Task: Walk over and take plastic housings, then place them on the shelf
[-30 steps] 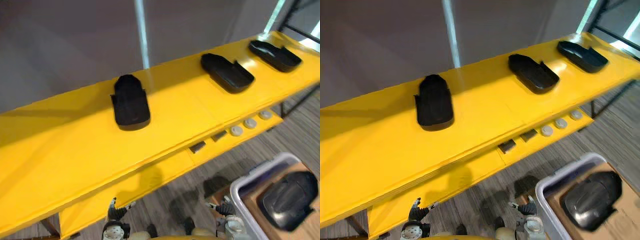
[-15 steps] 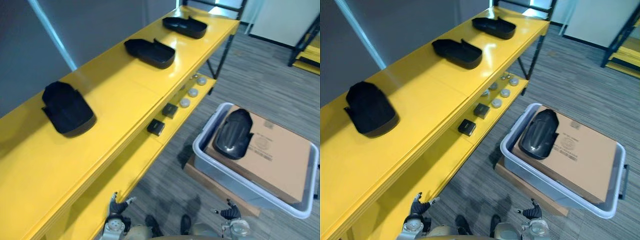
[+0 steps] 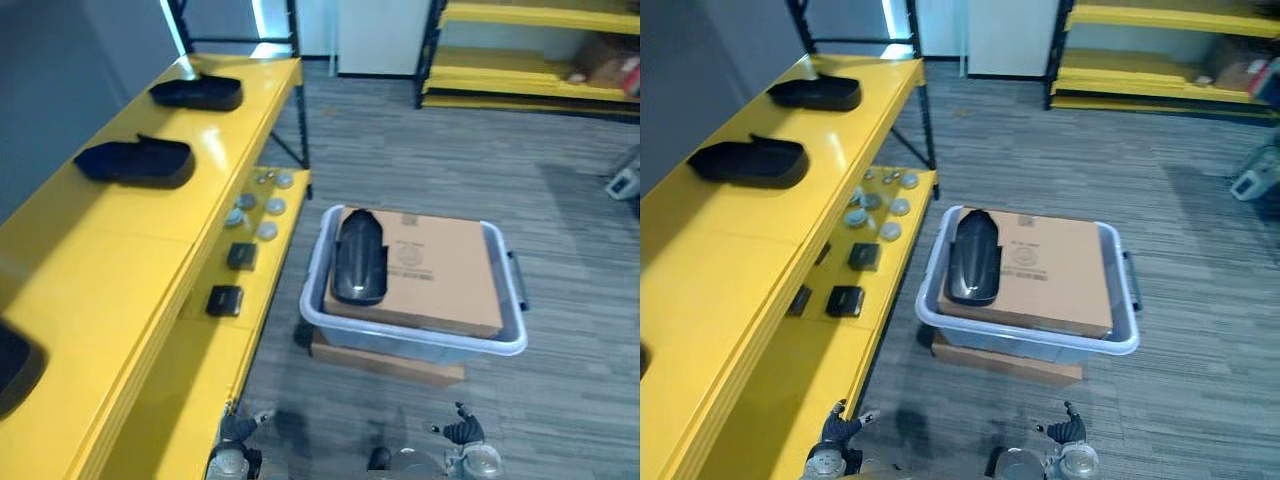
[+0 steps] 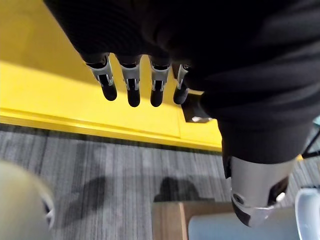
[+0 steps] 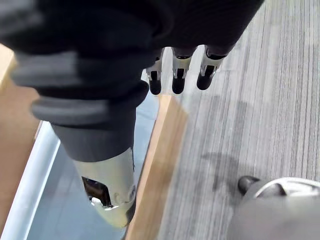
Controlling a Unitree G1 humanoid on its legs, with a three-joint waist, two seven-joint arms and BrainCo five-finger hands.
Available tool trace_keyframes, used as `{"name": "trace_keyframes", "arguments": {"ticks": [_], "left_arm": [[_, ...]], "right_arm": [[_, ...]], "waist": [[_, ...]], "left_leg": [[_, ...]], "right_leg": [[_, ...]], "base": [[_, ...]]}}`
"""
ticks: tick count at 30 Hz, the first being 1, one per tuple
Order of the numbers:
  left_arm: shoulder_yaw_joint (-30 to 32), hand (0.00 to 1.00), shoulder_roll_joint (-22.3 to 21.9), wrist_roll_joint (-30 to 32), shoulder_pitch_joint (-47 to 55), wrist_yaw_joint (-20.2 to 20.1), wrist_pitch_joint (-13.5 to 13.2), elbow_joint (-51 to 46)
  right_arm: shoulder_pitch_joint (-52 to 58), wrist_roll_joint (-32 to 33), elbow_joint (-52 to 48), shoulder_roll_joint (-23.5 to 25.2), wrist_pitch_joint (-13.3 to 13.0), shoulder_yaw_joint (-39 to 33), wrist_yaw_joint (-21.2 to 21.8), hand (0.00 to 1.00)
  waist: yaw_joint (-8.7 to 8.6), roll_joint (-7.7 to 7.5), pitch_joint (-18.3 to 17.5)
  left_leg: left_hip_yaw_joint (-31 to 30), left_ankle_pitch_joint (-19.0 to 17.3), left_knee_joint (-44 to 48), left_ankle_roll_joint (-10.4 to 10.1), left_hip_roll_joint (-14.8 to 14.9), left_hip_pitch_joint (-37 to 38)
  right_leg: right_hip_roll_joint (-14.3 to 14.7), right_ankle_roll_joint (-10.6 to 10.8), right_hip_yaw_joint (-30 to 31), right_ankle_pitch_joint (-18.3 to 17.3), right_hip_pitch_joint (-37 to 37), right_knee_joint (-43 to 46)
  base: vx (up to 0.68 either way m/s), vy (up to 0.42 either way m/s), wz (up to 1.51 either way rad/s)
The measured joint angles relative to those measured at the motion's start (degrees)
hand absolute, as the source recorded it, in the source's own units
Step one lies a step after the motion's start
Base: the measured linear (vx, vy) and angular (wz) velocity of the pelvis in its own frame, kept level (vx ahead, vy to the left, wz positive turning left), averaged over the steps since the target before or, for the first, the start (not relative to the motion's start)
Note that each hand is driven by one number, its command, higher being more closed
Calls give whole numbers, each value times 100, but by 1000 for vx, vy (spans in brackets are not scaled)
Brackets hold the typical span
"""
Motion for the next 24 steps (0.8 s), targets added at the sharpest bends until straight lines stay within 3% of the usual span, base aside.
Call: {"name": "trace_keyframes", "arguments": {"ticks": [1,2,7,9,13,19,24], "left_arm": [[-44,0,-16,-1,-2,0,-5,7],[-38,0,-6,-9,-11,-1,-7,28],[-216,0,229,0,-192,-11,23,245],[-238,0,248,0,-189,-8,25,278],[-171,0,316,-13,-190,-6,26,345],[53,0,310,-120,-128,-12,33,427],[275,0,322,-129,-54,-54,29,432]], "right_arm": [[34,41,-5,-7,-5,-12,3,0],[31,59,29,-17,-7,-51,5,0],[184,141,29,248,-6,-192,5,0],[187,144,31,267,-8,-219,7,0],[194,255,36,271,-9,-293,6,0],[214,619,-102,327,11,-1029,-76,0],[475,690,-2084,114,16,-1673,-402,0]], "waist": [[1,88,-32],[17,58,-4],[-39,-308,-63],[-26,-320,-71],[-24,-307,-83],[-89,-363,-117],[-120,-435,-188]], "left_leg": [[-364,367,-705,0,-185,13],[-297,387,-707,158,-207,56],[-219,445,-978,253,-631,322],[-161,476,-1132,304,-721,481],[-81,524,-1398,374,-764,701],[74,742,-1959,367,-765,1089],[223,914,-2312,441,-829,1182]], "right_leg": [[27,126,117,-3,-32,2],[-3,179,224,-3,-13,12],[-381,448,231,-69,93,2],[-472,488,242,-93,174,1],[-485,492,317,-92,197,-24],[-456,559,430,50,390,-299],[-445,585,596,306,373,-599]], "base": [[127,182,-64],[136,173,-47],[103,150,5],[58,71,-1],[23,40,-13],[7,8,-13],[-58,41,-18]]}}
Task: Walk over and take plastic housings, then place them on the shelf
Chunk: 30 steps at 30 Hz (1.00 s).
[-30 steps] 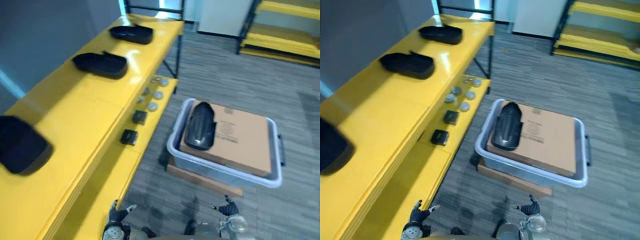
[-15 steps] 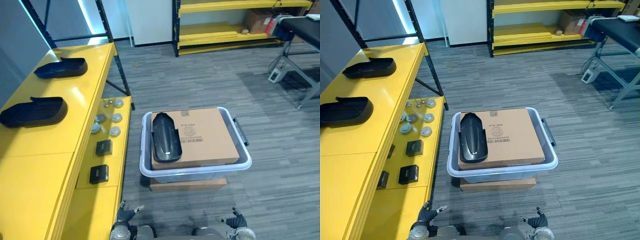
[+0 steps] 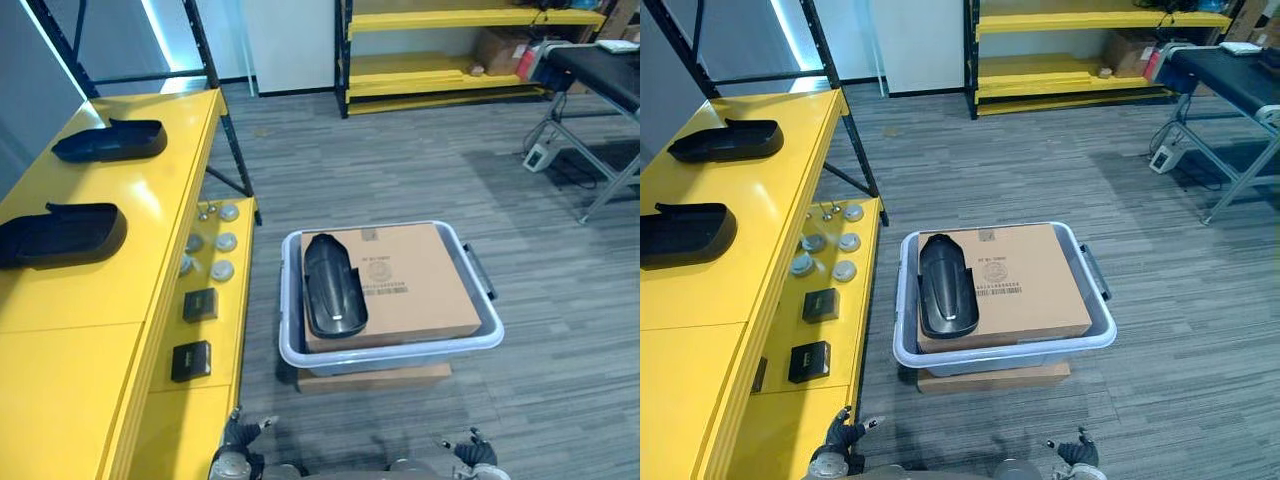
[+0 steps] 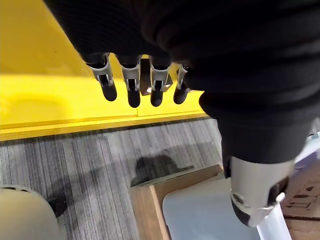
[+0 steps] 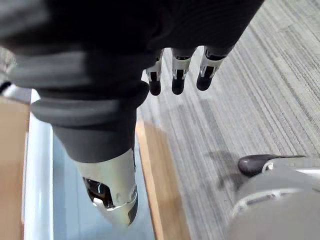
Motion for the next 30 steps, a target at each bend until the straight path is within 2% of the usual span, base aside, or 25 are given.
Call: {"name": "trace_keyframes", "arguments": {"ticks": [4,8,12,14,16,17,19,20,22,28,30], "left_arm": [[0,0,41,1,120,-71,-13,-165],[-12,0,71,1,136,-103,-22,-172],[-72,0,112,0,183,-210,-130,-210],[-92,0,115,0,194,-223,-162,-217],[-203,0,120,-1,188,-245,-174,-243],[-258,0,120,-1,186,-299,-177,-349],[-288,0,120,-6,186,-301,-183,-377],[-294,0,114,-34,183,-300,-186,-446],[-295,0,106,-69,183,-295,-218,-494],[-310,0,34,-164,54,-171,-231,-851],[-333,0,-22,-209,-36,-135,-265,-957]], "right_arm": [[20,-7,-1355,-339,-20,-218,-96,0],[-151,-108,-2693,-667,-98,-124,-136,0],[-598,-113,-3496,-995,-393,653,-48,0],[-892,-171,-3539,-1134,-524,1168,56,0],[-1234,-355,-3413,-1155,-535,1597,124,0],[-1635,-525,-2915,-1147,-522,1910,198,0],[-1846,-643,-2518,-1101,-483,2035,197,0],[-2026,-796,-2173,-1009,-407,2096,185,0],[-2351,-969,-1714,-875,-280,2191,181,0],[-3620,-1639,-131,-540,235,2178,-133,0],[-4046,-1782,403,-540,398,2097,-260,0]], "waist": [[3,-118,-75],[1,-148,-99],[15,-148,-165],[30,-134,-199],[89,-102,-229],[184,-93,-219],[250,-89,-217],[336,-85,-209],[396,-64,-157],[540,26,505],[658,117,719]], "left_leg": [[-1,124,-196,48,-76,32],[-31,245,-434,97,-149,86],[-198,282,-451,129,-194,-46],[-331,317,-459,146,-223,-149],[-473,357,-462,159,-246,-308],[-569,393,-433,174,-252,-440],[-688,396,-416,175,-251,-492],[-786,397,-402,174,-245,-532],[-888,397,-337,173,-252,-630],[-1201,399,6,169,-268,-1078],[-1280,406,115,159,-257,-1268]], "right_leg": [[-12,39,14,68,-71,-66],[-35,54,17,127,-99,-130],[-67,75,-128,152,-115,-233],[-88,78,-270,153,-119,-291],[-110,78,-407,153,-192,-306],[-124,78,-554,154,-203,-314],[-124,78,-658,154,-179,-313],[-119,77,-721,154,-171,-312],[-128,75,-847,155,-168,-307],[-156,67,-1218,159,-292,-218],[-165,65,-1300,157,-445,-113]], "base": [[-78,25,-2],[-51,27,0],[5,11,20],[52,-8,38],[66,-14,43],[76,-17,43],[74,-21,43],[68,-18,43],[49,-11,36],[-17,-8,35],[-64,-5,19]]}}
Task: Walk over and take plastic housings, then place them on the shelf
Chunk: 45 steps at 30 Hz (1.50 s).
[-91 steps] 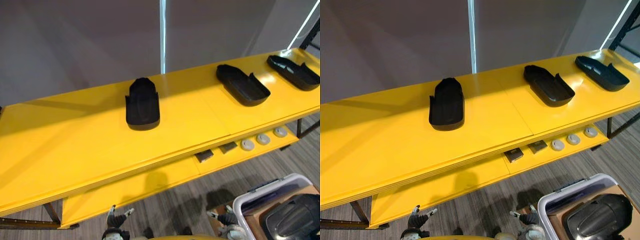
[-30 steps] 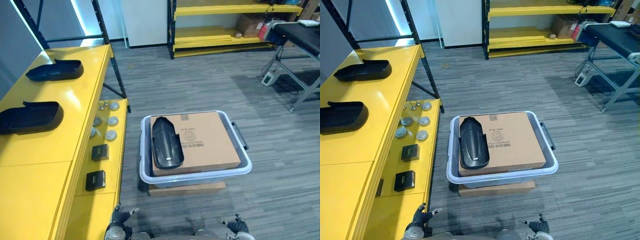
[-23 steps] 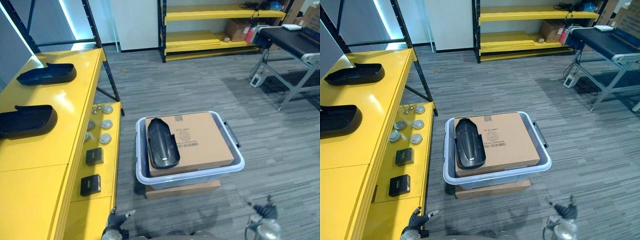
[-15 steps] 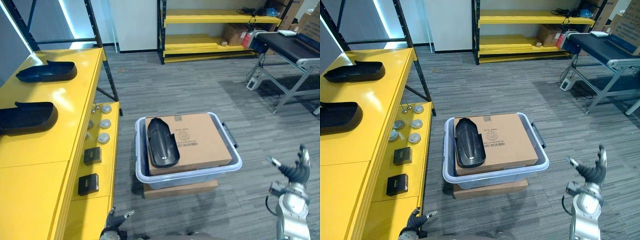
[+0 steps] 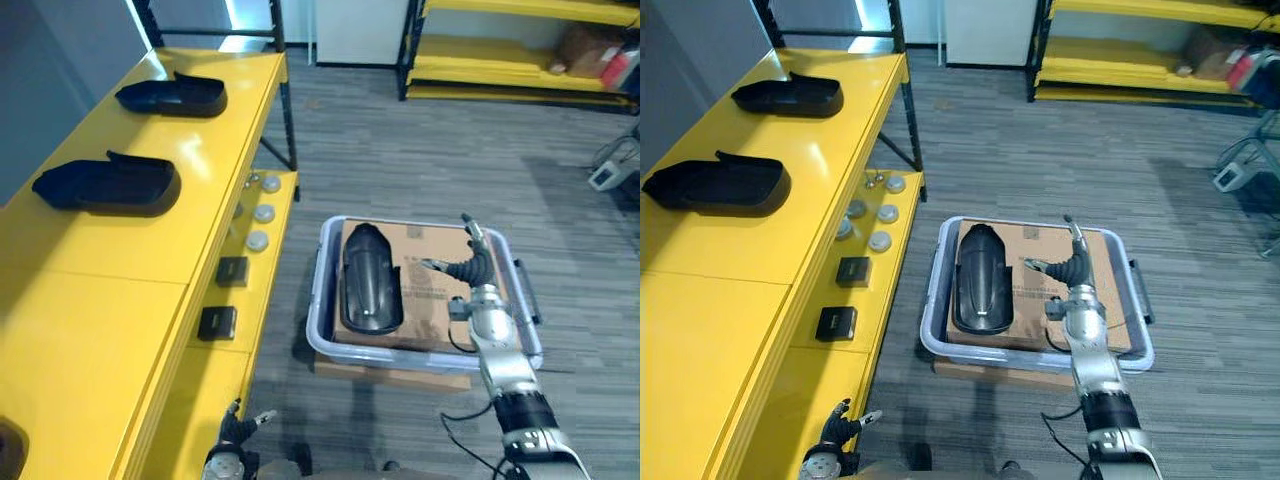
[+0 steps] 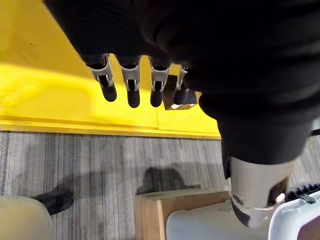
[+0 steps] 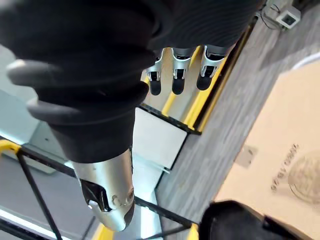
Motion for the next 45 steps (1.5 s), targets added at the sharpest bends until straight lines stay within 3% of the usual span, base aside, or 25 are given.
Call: {"name": "trace_keyframes", "arguments": {"ticks": [6,11,18,19,32,34,40,45], "left_arm": [[-198,0,-36,-189,-335,227,-20,5],[-365,0,-31,-448,-446,398,-28,-4],[-650,0,-19,-529,-649,586,-16,36],[-654,0,-18,-547,-662,590,-15,47],[-839,0,36,-632,-772,601,-7,175],[-838,0,48,-665,-778,600,-5,178],[-811,0,52,-666,-777,596,7,182],[-805,0,46,-665,-776,592,15,158]], "right_arm": [[-1113,-136,1222,-103,242,-206,-225,0],[-1575,-124,1848,-175,460,-521,-486,0],[-1891,-185,1960,-183,601,-902,-1110,0],[-1900,-198,1960,-184,603,-916,-1124,100],[-2071,-525,2258,-151,742,-1104,-1037,100],[-2061,-521,2254,-92,736,-1102,-970,100],[-1998,-519,2065,13,723,-1069,-929,100],[-1514,-518,1131,180,775,-1034,-969,100]], "waist": [[130,140,495],[149,151,639],[147,177,800],[146,182,816],[109,164,887],[63,122,925],[-17,58,961],[-21,56,960]], "left_leg": [[-158,1,293,-3,-3,-411],[-296,27,352,-44,-19,-663],[-322,64,356,-100,-15,-823],[-317,64,357,-100,-13,-823],[-141,65,202,-102,6,-627],[-138,171,34,-269,10,-531],[-132,181,8,-283,21,-430],[-140,182,-72,-283,35,-341]], "right_leg": [[-59,-34,-165,-21,-265,210],[-70,-49,-292,-30,-445,282],[-63,-87,-313,-53,-590,305],[-61,-88,-309,-53,-590,305],[-70,-89,-136,-51,-572,303],[-75,-136,-145,-16,-553,298],[-75,-144,-150,-8,-460,298],[-69,-141,-172,-6,-402,298]], "base": [[-55,19,16],[-31,5,15],[-19,-4,3],[0,0,0],[1,-5,-8],[7,-7,3],[10,-3,1],[5,-1,1]]}}
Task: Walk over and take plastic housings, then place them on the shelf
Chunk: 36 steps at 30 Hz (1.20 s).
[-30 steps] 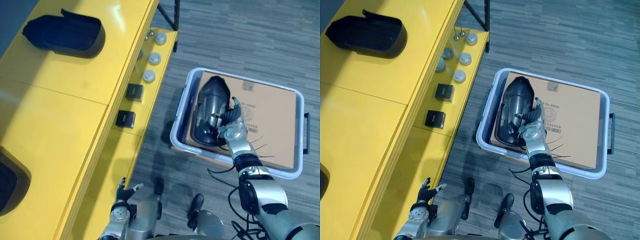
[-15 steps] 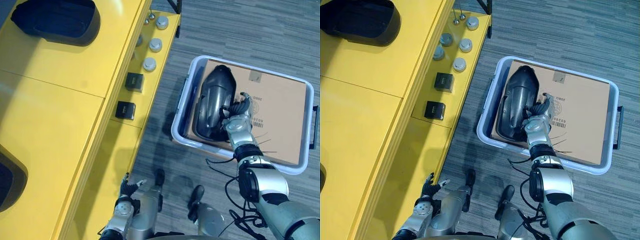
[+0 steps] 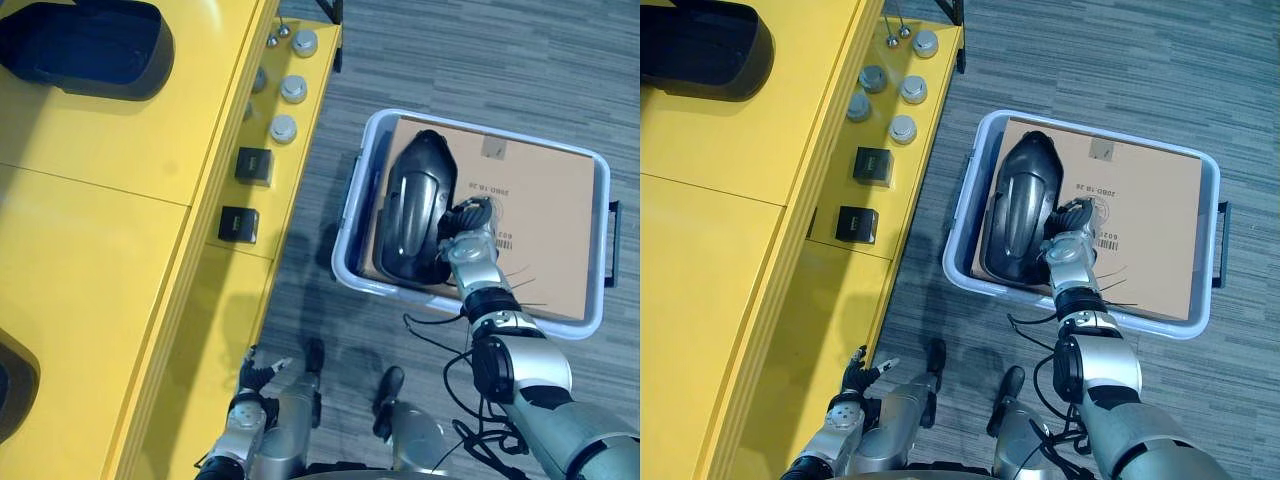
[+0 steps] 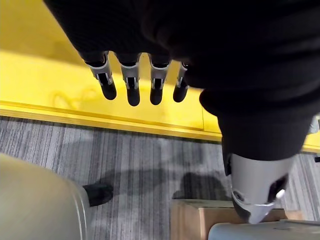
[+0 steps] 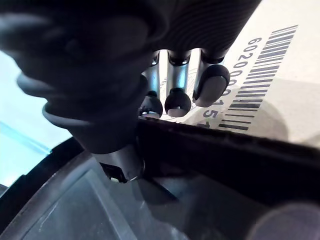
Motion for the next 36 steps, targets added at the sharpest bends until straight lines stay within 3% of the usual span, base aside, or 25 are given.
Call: {"name": "trace_keyframes", "arguments": {"ticks": [6,10,17,26,28,29,30,31,32,33,34,36], "left_arm": [[11,0,-5,3,27,-2,38,-55],[123,0,-3,57,235,-3,39,-174],[235,0,-17,231,626,96,37,-827],[266,0,-143,440,1249,389,-31,-2901],[223,0,-215,460,1311,500,-71,-3635],[218,0,-275,467,1339,538,-94,-3815],[184,0,-236,529,1347,609,-144,-4134],[157,0,-185,775,1301,679,-186,-4392],[121,0,-158,857,1241,724,-204,-4513],[-14,0,-227,972,1216,762,-232,-4593],[-168,0,-325,1106,1290,805,-305,-4900],[-328,0,-362,1152,1299,873,-394,-5088]], "right_arm": [[965,-44,-1913,53,11,16,-270,100],[1659,-254,-2840,213,-4,-13,-542,100],[2460,-352,-4015,247,-81,-26,-864,100],[2830,-449,-5132,440,-369,46,-999,100],[2911,-447,-5319,450,-450,243,-1021,100],[2922,-448,-5339,448,-492,329,-1019,100],[3035,-447,-5530,467,-570,571,-1010,100],[3154,-448,-5809,533,-677,768,-992,100],[3166,-448,-5929,584,-746,846,-982,100],[3207,-449,-6010,578,-896,950,-977,100],[3278,-435,-6014,577,-937,1146,-976,100],[3325,-411,-6048,581,-971,1293,-975,100]], "waist": [[1,-29,-21],[-19,-190,-326],[-21,-248,-802],[-33,-268,-1259],[-118,-232,-1283],[-167,-186,-1312],[-186,-221,-1406],[-186,-362,-1491],[-201,-432,-1509],[-286,-211,-1576],[-296,-131,-1652],[-303,-124,-1657]], "left_leg": [[-3,1,34,1,-3,164],[-10,2,37,3,-9,215],[-21,4,175,6,-19,411],[-14,-3,246,14,0,714],[-39,-13,344,33,91,804],[-87,-38,348,74,166,825],[-180,-112,352,175,192,847],[-175,-184,373,187,100,846],[-170,-294,436,151,28,843],[-259,-550,608,32,149,840],[-239,-604,653,-8,219,932],[-226,-621,768,-33,228,974]], "right_leg": [[1,0,-20,0,243,-29],[12,1,-52,-1,345,-110],[15,1,-152,-1,667,-136],[30,4,-145,-7,960,-90],[26,39,-140,-51,809,496],[30,-33,-110,-325,629,725],[160,19,-39,-575,592,224],[157,-43,28,-398,589,-441],[119,-102,27,-2,564,-623],[210,-81,-87,-30,676,-585],[267,-84,-62,-32,763,-557],[275,-85,-15,-32,850,-554]], "base": [[40,1,8],[49,-12,2],[62,-24,7],[54,-39,-3],[73,-28,-4],[31,-44,-8],[26,-79,-3],[45,-99,2],[79,-126,27],[153,-83,19],[158,-57,12],[117,-11,-14]]}}
